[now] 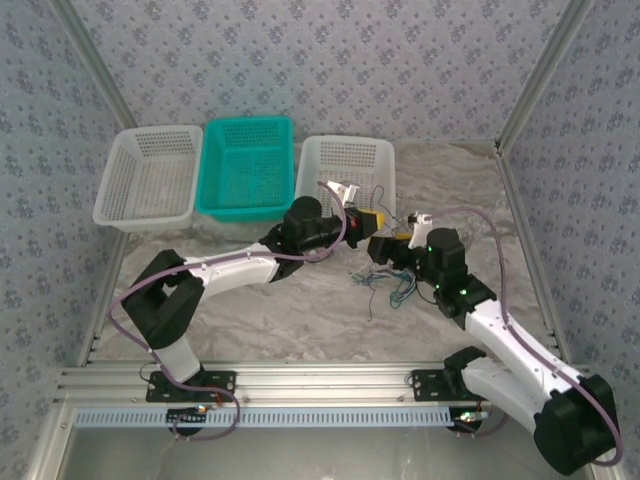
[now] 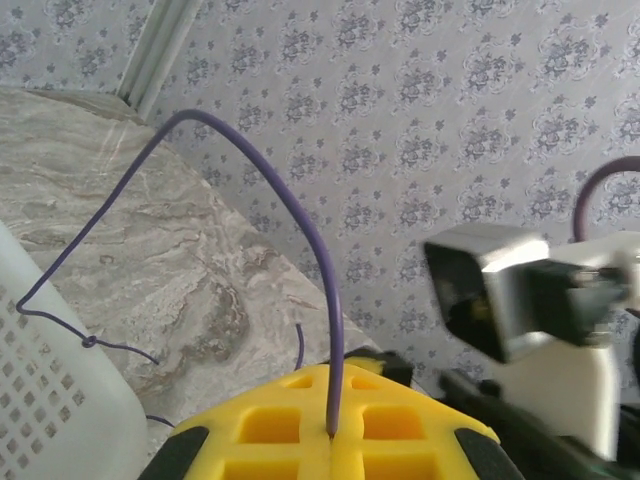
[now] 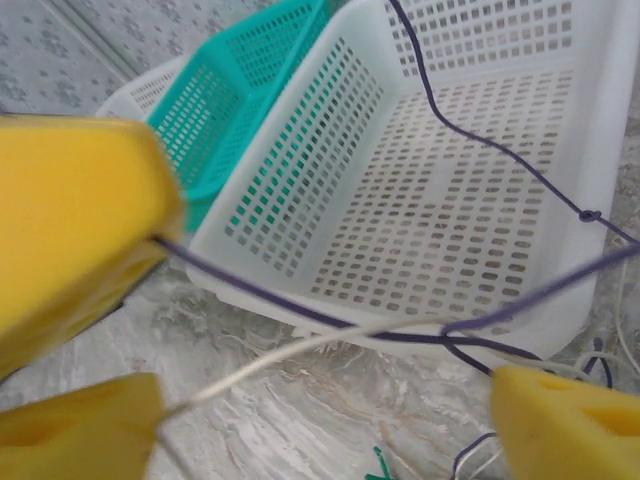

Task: Untangle the cables

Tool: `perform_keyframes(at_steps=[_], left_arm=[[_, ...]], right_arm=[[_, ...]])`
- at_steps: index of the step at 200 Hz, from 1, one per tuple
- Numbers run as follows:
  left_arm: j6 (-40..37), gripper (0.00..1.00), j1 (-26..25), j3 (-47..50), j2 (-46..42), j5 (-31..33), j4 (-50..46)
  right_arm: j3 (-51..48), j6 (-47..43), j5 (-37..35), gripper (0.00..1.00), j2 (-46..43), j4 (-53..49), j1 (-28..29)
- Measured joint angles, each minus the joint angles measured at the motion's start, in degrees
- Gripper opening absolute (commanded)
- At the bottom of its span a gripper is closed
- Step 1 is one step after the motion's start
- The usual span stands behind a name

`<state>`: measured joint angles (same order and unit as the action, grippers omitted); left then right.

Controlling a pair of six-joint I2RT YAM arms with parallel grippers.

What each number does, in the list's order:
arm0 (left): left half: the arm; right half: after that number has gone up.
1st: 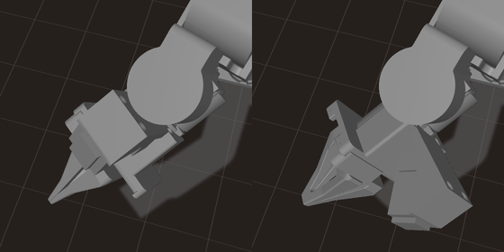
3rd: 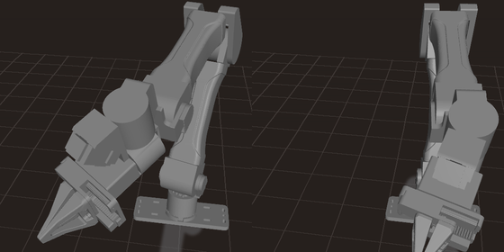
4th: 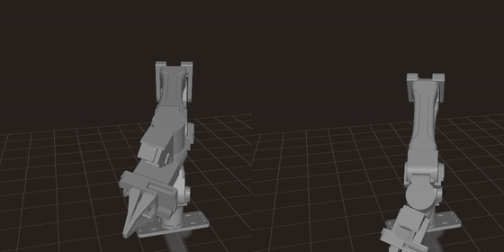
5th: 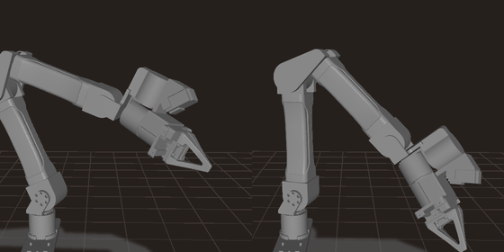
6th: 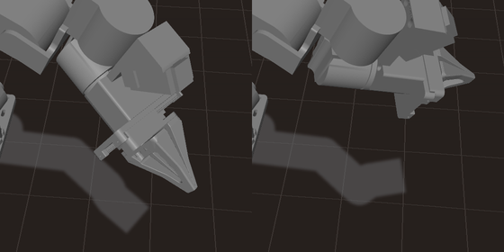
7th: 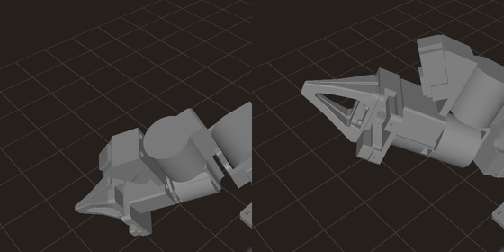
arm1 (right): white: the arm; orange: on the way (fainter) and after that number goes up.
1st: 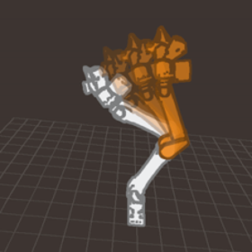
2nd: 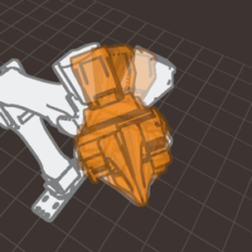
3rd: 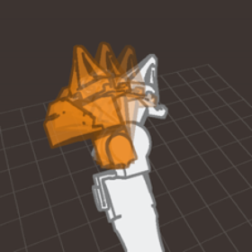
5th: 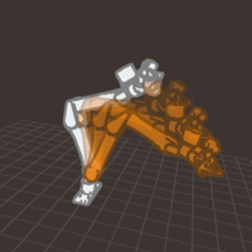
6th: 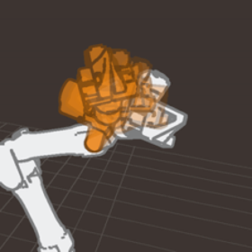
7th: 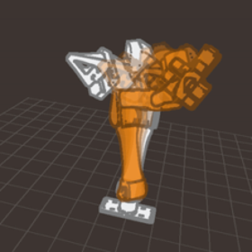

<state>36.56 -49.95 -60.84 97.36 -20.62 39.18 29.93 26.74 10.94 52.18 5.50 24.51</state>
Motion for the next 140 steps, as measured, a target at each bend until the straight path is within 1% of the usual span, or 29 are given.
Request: perform_keyframes(at_steps=[13, 17, 18, 20, 21, 25, 26, 36, 55, 79, 113, 140], left_arm=[[0.17, 0.00, -0.09, -0.35, -0.22, -0.48, -0.02], [0.17, 0.00, -0.09, -0.42, -0.33, -0.61, -0.02], [0.17, 0.00, -0.09, -0.42, -0.35, -0.63, -0.02], [0.17, 0.00, -0.09, -0.42, -0.42, -0.61, -0.02], [0.17, 0.00, -0.09, -0.42, -0.46, -0.63, 0.00], [0.17, 0.00, -0.09, -0.42, -0.63, -0.63, -0.07], [0.15, 0.00, -0.09, -0.42, -0.68, -0.63, -0.11], [0.11, 0.00, -0.09, -0.44, -1.25, -0.63, -0.48], [-0.24, 0.00, -0.09, -0.52, -2.64, -0.59, -1.81], [-1.49, 0.00, -0.07, -1.14, -5.40, -0.57, -4.87], [-4.31, 0.00, 0.46, -6.21, -8.74, -0.59, -11.96], [-6.80, 0.00, 2.16, -11.58, -11.08, -0.68, -16.87]], right_arm=[[0.35, -0.20, -0.17, 0.38, 2.29, 0.52, 0.00], [0.37, -0.33, -0.26, 0.28, 2.69, 0.59, 0.00], [0.37, -0.48, -0.44, 0.26, 2.84, 0.61, 0.02], [0.37, -0.13, -0.55, 0.19, 2.97, 0.61, 0.00], [0.37, 0.00, -0.70, 0.18, 3.08, 0.59, 0.00], [0.37, -0.28, -1.09, 0.02, 3.28, 0.50, 0.02], [0.37, -0.07, -1.22, 0.00, 3.34, 0.46, 0.02], [0.37, 0.46, -3.52, 0.00, 3.43, -0.44, 0.13], [0.42, 4.72, -11.13, 0.00, 3.02, -4.70, -0.24], [-0.85, 12.66, -18.34, 0.00, 2.25, -11.63, -4.59], [-7.41, 21.75, -21.90, 0.00, 1.16, -17.97, -11.93], [-9.79, 25.68, -22.38, 0.00, 1.29, -21.09, -15.45]])
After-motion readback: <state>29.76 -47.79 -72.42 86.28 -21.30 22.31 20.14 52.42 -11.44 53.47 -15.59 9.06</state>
